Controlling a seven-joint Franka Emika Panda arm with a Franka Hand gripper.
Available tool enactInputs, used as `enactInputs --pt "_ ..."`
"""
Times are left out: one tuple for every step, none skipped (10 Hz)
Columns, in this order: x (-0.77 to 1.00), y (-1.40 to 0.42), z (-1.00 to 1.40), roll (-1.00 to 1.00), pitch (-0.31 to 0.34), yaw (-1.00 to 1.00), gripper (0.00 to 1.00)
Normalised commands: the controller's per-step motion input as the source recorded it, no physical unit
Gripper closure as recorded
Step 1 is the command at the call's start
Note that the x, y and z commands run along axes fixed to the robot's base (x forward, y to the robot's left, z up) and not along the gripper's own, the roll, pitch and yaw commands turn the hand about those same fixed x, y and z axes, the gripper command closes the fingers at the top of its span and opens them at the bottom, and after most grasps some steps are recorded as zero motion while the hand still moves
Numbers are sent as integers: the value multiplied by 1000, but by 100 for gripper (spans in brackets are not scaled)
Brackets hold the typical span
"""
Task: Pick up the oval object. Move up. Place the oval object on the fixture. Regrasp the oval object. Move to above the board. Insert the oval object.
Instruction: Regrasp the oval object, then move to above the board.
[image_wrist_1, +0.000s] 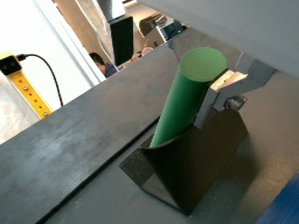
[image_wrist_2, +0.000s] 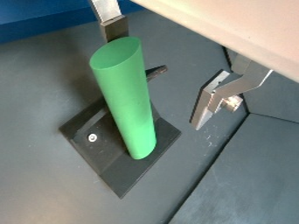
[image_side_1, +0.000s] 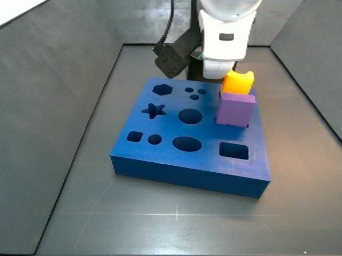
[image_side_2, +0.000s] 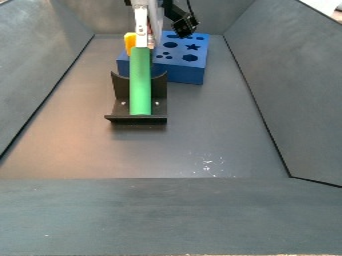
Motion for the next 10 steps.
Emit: enactInputs --pt "288 -19 -24 107 119 90 0" --pt "256 -19 -25 107 120 89 0" --pt "215 -19 -26 107 121 90 0" --pt "198 -19 -27 107 121 87 0" --pt "174 -19 -29 108 123 86 0" --pt "0 0 0 0 0 0 100" --pt "-7 94 1000 515 15 -59 100" --pt "-8 87 1000 472 13 -67 100" --pt "-10 80 1000 397 20 -75 100" --pt "-9 81 1000 197 41 -77 100"
